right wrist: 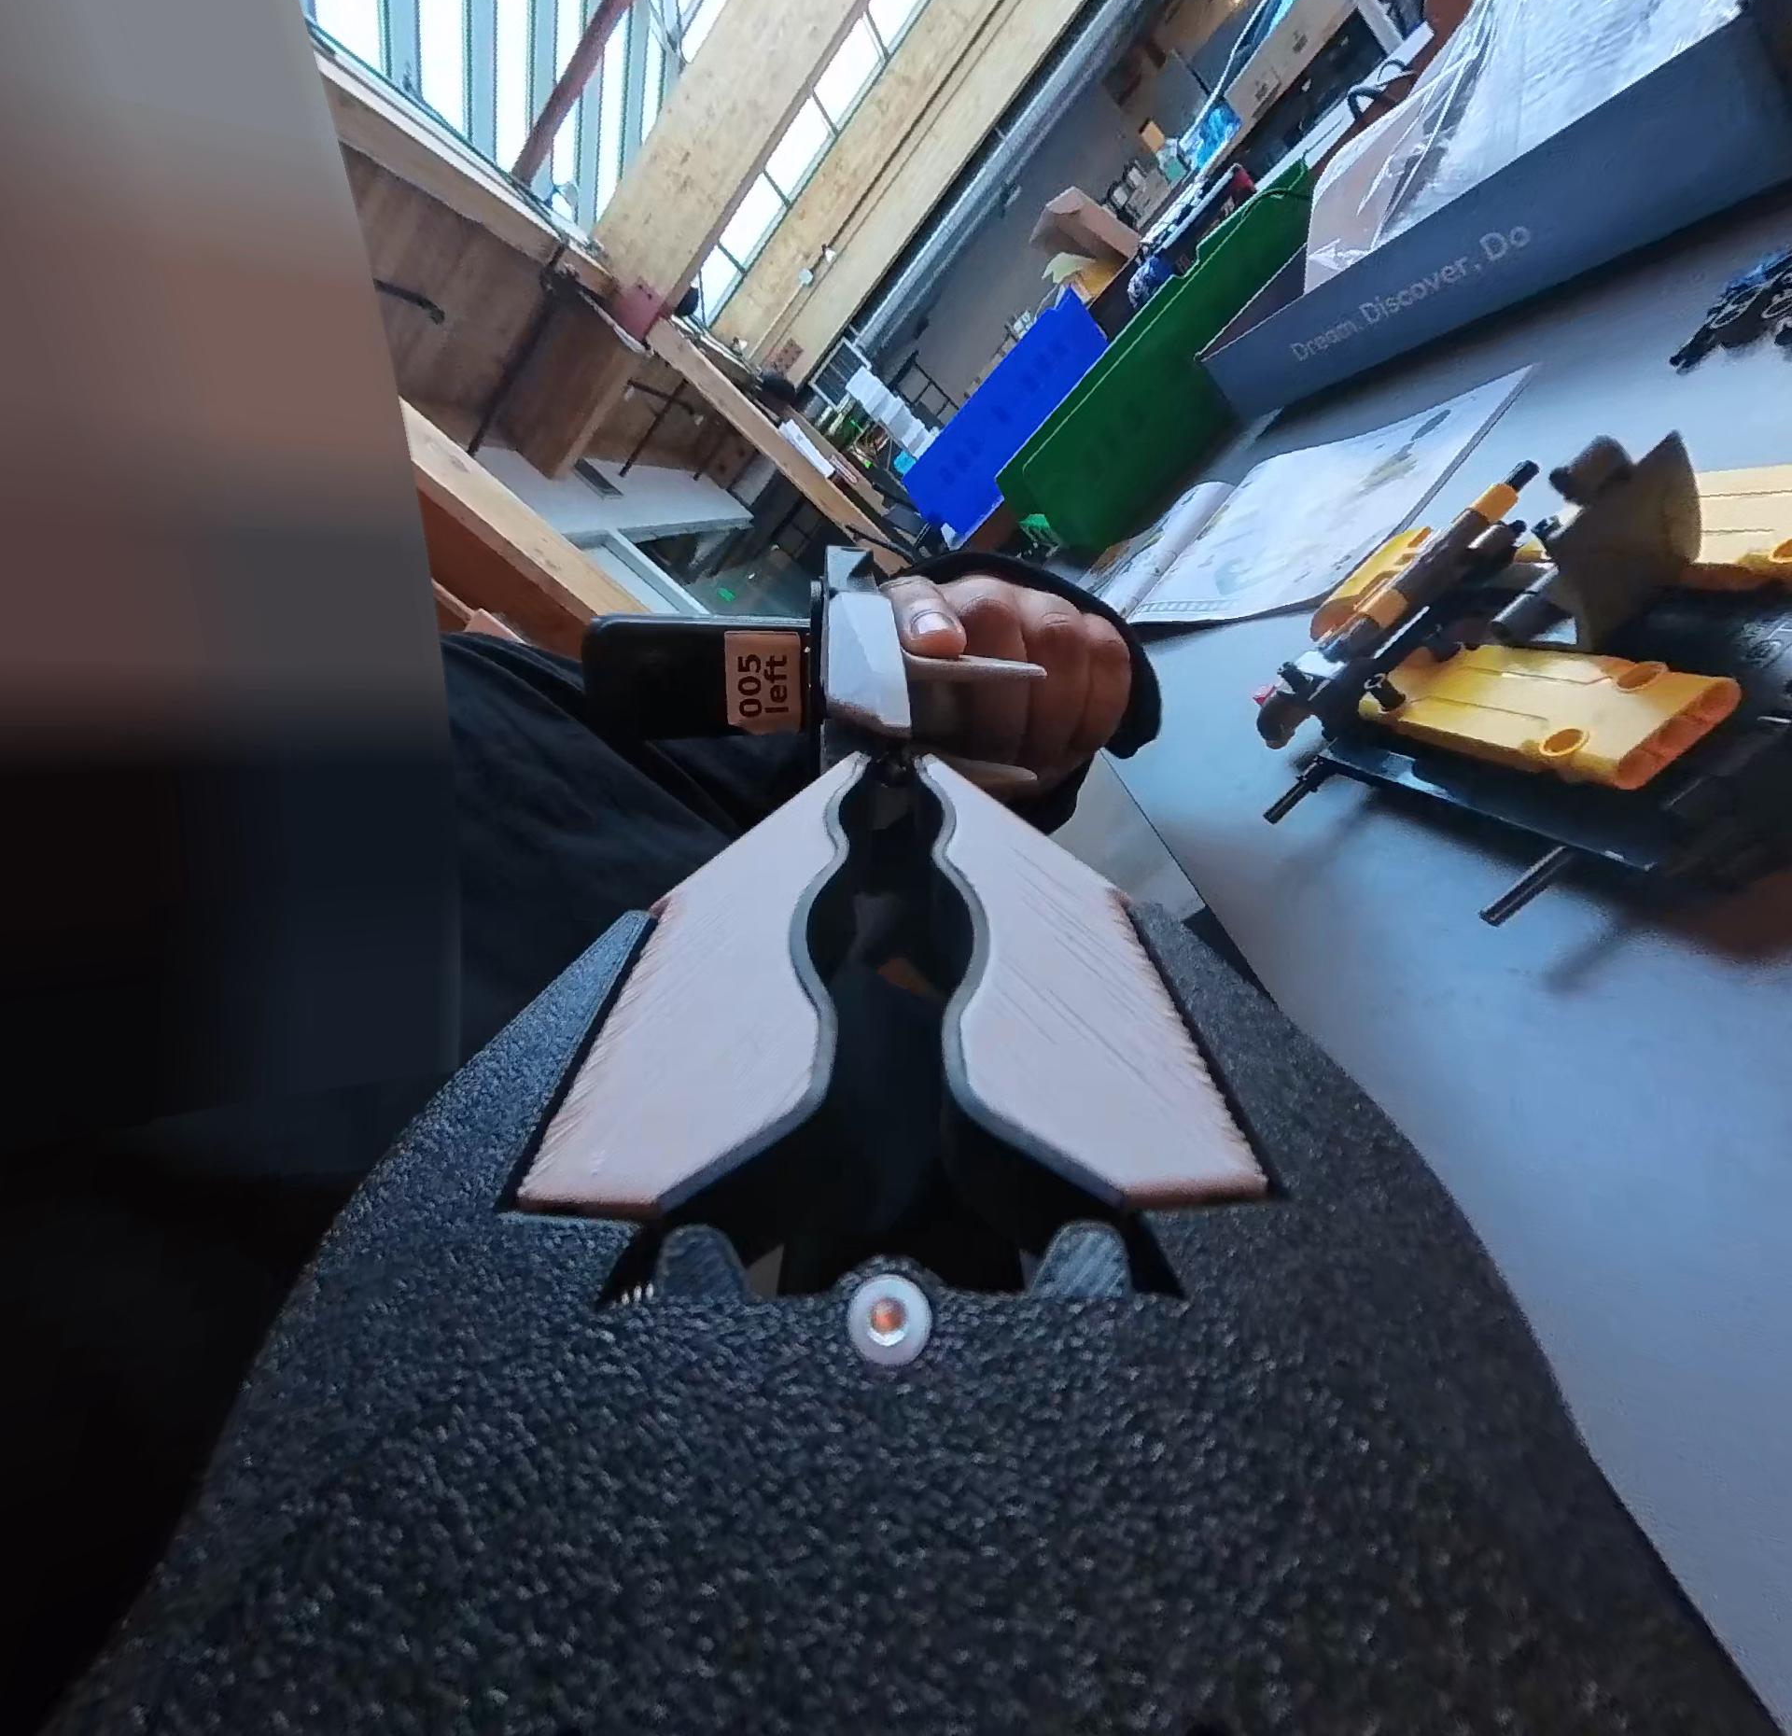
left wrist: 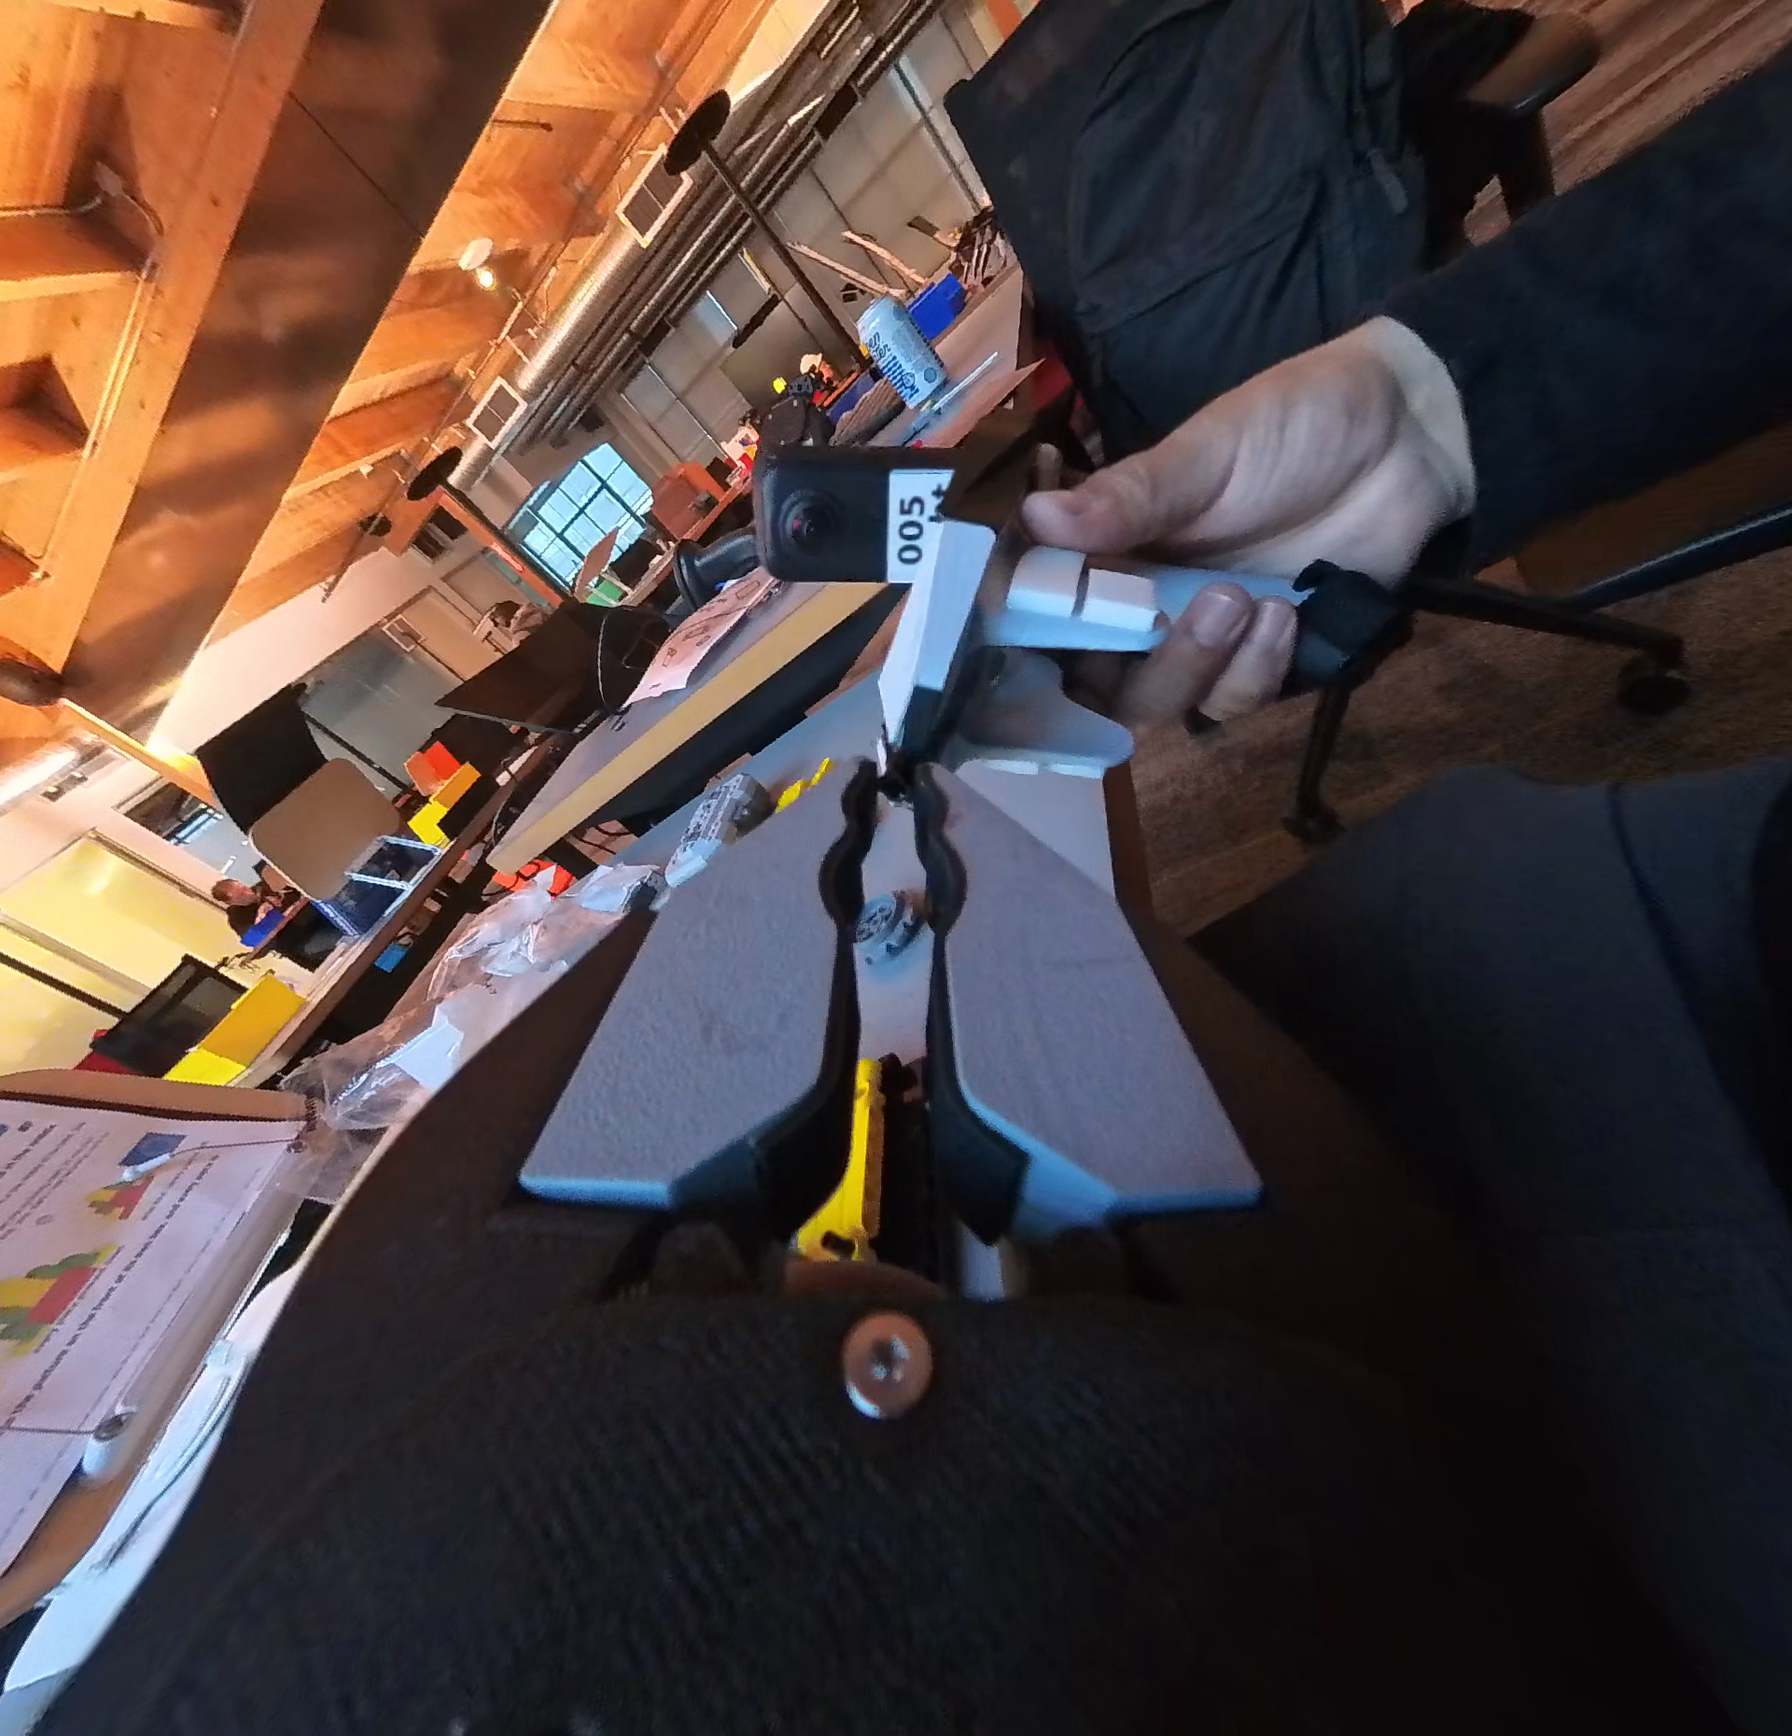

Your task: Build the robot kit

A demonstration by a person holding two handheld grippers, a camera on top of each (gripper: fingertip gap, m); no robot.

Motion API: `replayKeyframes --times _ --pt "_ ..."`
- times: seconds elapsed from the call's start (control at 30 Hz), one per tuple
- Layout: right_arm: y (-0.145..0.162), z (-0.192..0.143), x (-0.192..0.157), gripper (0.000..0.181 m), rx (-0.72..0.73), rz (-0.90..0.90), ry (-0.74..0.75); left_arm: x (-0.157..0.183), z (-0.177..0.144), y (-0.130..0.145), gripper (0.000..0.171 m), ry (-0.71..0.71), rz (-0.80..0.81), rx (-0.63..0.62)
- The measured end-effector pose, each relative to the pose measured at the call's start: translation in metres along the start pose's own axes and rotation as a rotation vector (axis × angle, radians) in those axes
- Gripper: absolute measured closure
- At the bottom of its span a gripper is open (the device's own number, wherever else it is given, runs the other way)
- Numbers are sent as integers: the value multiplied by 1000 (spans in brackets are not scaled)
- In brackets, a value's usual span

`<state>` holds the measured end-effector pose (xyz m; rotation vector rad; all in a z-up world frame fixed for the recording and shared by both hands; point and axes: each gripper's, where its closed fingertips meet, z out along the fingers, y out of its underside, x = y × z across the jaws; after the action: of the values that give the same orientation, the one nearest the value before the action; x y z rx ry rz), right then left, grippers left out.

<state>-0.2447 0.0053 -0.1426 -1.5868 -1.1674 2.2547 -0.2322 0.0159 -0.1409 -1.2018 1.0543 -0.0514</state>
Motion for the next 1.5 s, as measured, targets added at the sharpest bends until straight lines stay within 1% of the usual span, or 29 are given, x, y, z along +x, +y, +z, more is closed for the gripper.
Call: replayKeyframes --times 0.1,0.17,0.23,0.27,0.3,0.37,0.4,0.43,0.47,0.53,0.6,0.63,0.7,0.73,0.77,0.8,0.83,0.9,0.97,1.03,1.1,1.13,1.17,1.27,1.3,1.33,1.37,1.43,1.5 --pt "1 0 2 175 1 -76 57 1 0 1 168 12 -56 -7" --pt "-2 -4 12 175 15 -185 176 2 2 7 167 44 -165 -32" --pt "-7 -17 33 175 49 -301 389 -2 2 22 143 76 -279 -112" --pt "-7 -26 45 175 64 -344 496 -9 2 35 136 86 -331 -187" --pt "-6 -34 56 175 84 -372 593 -19 1 53 127 82 -394 -292" --pt "2 -46 76 175 121 -378 738 -34 -1 84 99 132 -532 -492" --pt "6 -47 81 175 140 -366 769 -43 -1 95 93 139 -576 -566" --pt "9 -47 85 175 157 -358 786 -46 -1 102 83 170 -591 -634" --pt "12 -46 87 175 166 -355 796 -44 0 108 73 227 -585 -699" --pt "15 -44 86 175 181 -376 815 -38 0 127 70 307 -562 -839" --pt "14 -42 79 175 208 -411 813 -33 -6 152 70 353 -500 -1009" --pt "14 -41 75 175 222 -430 815 -30 -10 161 70 386 -463 -1074" --pt "17 -40 70 175 226 -467 834 -19 -19 176 69 465 -424 -1175" --pt "20 -40 71 175 219 -482 851 -10 -21 179 58 520 -453 -1196" --pt "23 -40 71 175 213 -500 871 -4 -19 179 57 540 -512 -1189" --pt "24 -41 72 175 210 -521 893 -6 -16 179 61 541 -507 -1169" --pt "24 -43 73 175 206 -547 920 -8 -14 177 80 548 -517 -1156" --pt "24 -46 78 175 172 -598 988 -10 -14 177 81 541 -537 -1166" --pt "24 -44 81 175 128 -642 1021 -11 -13 176 81 540 -581 -1161" --pt "21 -39 78 175 114 -685 1020 -9 -11 168 82 560 -699 -1130" --pt "15 -36 73 175 125 -734 1029 -2 -8 150 81 616 -876 -1060" --pt "12 -37 70 175 131 -754 1042 1 -7 144 81 628 -934 -1029" --pt "9 -39 68 175 138 -769 1053 1 -6 143 81 622 -958 -1006" --pt "3 -44 66 175 161 -787 1065 -1 -4 142 81 578 -1012 -942" --pt "2 -44 67 175 160 -787 1064 0 -4 141 83 570 -1023 -919" --pt "1 -44 70 175 148 -786 1068 1 -3 140 92 573 -1045 -894" --pt "0 -45 73 175 134 -787 1080 3 -1 138 95 575 -1053 -853" --pt "-1 -44 79 175 121 -780 1080 3 3 136 95 564 -1087 -815" --pt "3 -45 87 175 110 -744 1084 2 4 142 95 526 -1010 -824"
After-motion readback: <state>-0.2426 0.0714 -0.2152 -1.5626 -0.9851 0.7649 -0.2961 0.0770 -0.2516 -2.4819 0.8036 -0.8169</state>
